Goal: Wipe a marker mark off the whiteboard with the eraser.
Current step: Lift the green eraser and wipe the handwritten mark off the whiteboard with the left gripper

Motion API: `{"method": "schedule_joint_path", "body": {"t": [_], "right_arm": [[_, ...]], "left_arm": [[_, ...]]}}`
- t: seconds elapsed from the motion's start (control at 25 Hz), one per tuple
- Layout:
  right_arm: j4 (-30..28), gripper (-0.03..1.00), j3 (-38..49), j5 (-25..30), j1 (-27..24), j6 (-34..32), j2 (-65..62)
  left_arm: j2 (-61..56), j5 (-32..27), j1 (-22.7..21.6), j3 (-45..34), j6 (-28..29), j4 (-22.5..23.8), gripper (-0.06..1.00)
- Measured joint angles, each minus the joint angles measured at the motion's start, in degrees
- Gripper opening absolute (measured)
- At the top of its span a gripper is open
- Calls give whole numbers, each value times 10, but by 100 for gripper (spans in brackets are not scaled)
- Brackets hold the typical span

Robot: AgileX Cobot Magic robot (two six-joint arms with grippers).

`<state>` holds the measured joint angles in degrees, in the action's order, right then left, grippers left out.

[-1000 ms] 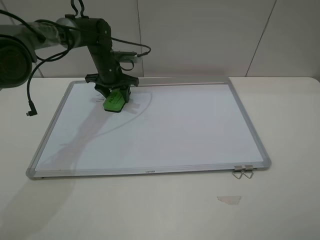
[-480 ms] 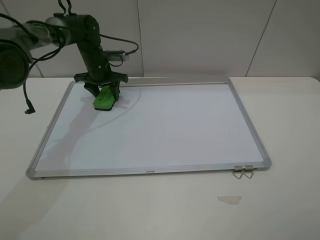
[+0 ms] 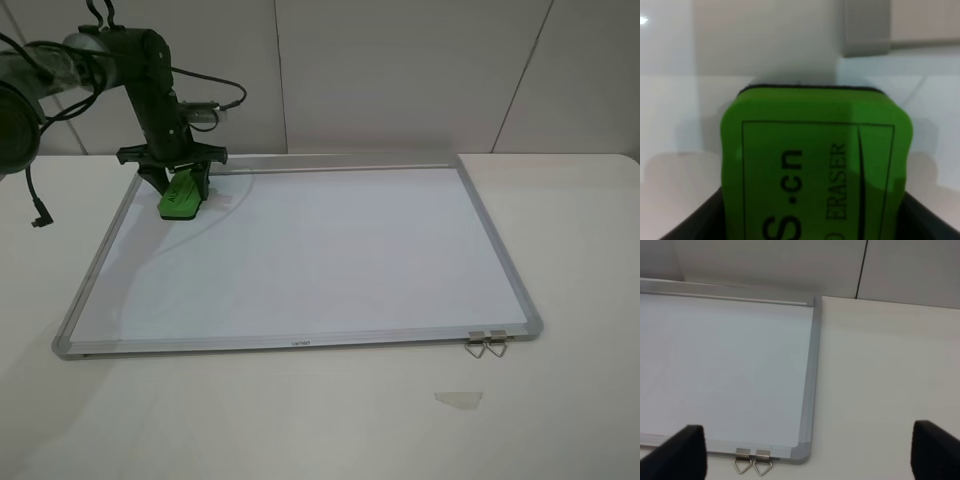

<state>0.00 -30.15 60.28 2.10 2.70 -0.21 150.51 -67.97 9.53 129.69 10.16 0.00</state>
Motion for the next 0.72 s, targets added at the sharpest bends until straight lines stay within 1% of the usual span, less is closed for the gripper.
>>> {"method": "schedule_joint_path", "body": {"t": [0.24,0.72], "right_arm": [[0,82,0,0,0,0,0],[0,82,0,0,0,0,0]], "left_arm": [[1,3,8,0,1,0,59],[13,9,66,7,6,-6,59]]}}
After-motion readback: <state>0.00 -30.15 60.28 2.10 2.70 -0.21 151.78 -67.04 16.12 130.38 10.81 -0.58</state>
